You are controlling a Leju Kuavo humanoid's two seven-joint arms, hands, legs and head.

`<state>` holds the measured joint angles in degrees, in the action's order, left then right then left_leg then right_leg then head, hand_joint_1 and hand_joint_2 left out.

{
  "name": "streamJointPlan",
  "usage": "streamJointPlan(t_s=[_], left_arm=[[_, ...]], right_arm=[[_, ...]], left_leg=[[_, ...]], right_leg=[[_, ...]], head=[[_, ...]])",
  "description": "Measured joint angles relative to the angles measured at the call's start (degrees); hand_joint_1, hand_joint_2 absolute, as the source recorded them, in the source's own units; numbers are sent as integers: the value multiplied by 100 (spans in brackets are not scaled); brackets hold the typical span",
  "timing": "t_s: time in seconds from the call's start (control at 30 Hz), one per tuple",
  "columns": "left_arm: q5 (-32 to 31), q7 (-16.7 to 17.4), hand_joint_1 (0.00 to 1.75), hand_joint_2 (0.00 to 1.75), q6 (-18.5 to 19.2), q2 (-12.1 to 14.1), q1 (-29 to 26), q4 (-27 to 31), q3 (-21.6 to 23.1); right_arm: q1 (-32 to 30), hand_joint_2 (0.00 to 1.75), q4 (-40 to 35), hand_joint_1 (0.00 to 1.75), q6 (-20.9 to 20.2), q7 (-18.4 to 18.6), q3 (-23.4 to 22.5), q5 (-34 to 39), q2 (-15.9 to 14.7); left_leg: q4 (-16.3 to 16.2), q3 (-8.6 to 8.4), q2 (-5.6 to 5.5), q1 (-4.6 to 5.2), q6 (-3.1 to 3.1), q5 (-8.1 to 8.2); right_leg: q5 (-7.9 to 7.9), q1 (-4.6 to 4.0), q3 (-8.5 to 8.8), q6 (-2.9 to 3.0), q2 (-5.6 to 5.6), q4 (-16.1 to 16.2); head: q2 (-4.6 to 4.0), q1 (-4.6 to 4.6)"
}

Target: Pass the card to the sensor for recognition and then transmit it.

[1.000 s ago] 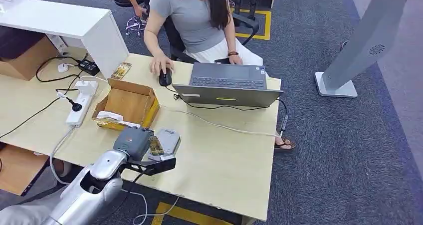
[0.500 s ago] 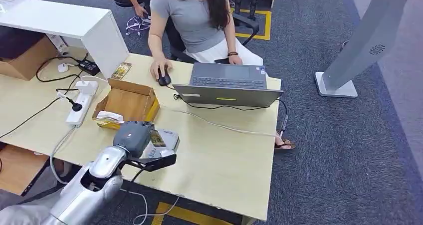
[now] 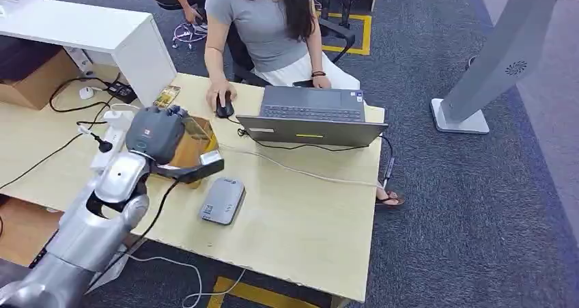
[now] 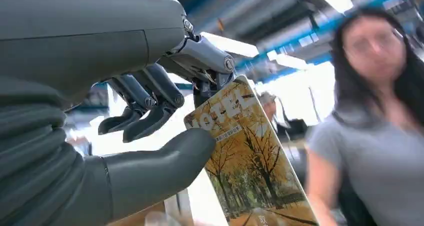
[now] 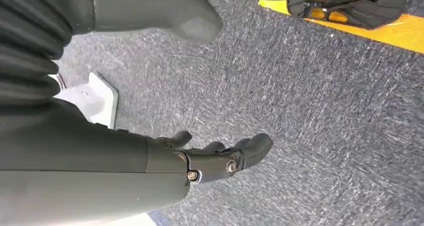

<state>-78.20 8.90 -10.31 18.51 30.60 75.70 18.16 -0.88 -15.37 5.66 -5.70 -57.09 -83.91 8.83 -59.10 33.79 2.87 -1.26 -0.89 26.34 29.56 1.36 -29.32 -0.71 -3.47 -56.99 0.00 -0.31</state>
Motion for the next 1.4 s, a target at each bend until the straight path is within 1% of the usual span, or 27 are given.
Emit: streamJointPlan(t_s=[0.1,0.2,0.33,0.5,0.83,0.87,0.9,1.1,1.17,1.2,1.27,1.4], left_arm=[[-233,0,175,175,-206,83,467,-272,-77],[-327,42,175,175,-326,96,781,-530,-135],[-396,50,175,175,-355,92,1066,-846,-188],[-445,61,175,175,-357,70,1196,-1021,-188],[-486,105,175,175,-355,37,1211,-1155,-188],[-486,105,47,175,-355,37,1213,-1166,-188],[-486,105,0,175,-355,37,1212,-1177,-188],[-403,92,0,175,-474,8,1183,-1199,-188],[-207,-30,0,175,-586,-20,1063,-1138,-194],[-114,-79,0,175,-643,-44,945,-1041,-207],[178,-177,0,175,-648,-103,563,-595,-236],[298,-192,0,175,-606,-144,96,-47,-264]], right_arm=[[34,175,90,0,22,-31,0,-2,-46],[53,175,149,0,26,-31,0,-2,-81],[59,175,214,0,18,22,0,-2,-112],[59,175,258,0,7,35,0,-68,-129],[55,175,274,0,7,55,0,-79,-142],[56,175,274,0,7,55,0,-79,-142],[56,175,274,0,7,55,0,-79,-142],[55,175,274,0,-2,55,0,-83,-144],[56,175,274,0,-11,55,0,-81,-142],[56,175,274,0,-11,55,0,-79,-142],[51,175,274,0,-11,55,-9,-76,-142],[48,175,274,0,-13,68,-31,-74,-142]], left_leg=[[0,-1,2,0,-2,-6],[0,1,2,-1,1,-9],[0,2,2,0,1,-9],[0,2,2,0,1,-9],[0,3,4,0,1,-9],[0,3,4,0,1,-9],[0,3,4,0,1,-9],[0,5,3,0,2,-9],[0,5,4,0,2,-9],[0,4,4,0,1,-9],[0,6,4,1,2,-9],[0,12,4,1,2,-9]], right_leg=[[-5,-1,-2,5,2,-2],[-8,-1,-4,1,1,-2],[-8,-1,-4,1,1,-1],[-9,-1,-5,1,2,-1],[-9,-1,-7,1,3,-1],[-9,-1,-7,1,3,-1],[-9,-1,-7,1,3,-1],[-9,-1,-6,1,3,-1],[-9,0,-5,1,3,-1],[-9,0,-6,1,4,-1],[-8,0,-8,1,4,0],[-8,0,-13,1,3,1]], head=[[0,0],[0,0],[0,2],[0,0],[0,-2],[0,2],[0,0],[0,0],[0,0],[0,2],[0,2],[0,0]])
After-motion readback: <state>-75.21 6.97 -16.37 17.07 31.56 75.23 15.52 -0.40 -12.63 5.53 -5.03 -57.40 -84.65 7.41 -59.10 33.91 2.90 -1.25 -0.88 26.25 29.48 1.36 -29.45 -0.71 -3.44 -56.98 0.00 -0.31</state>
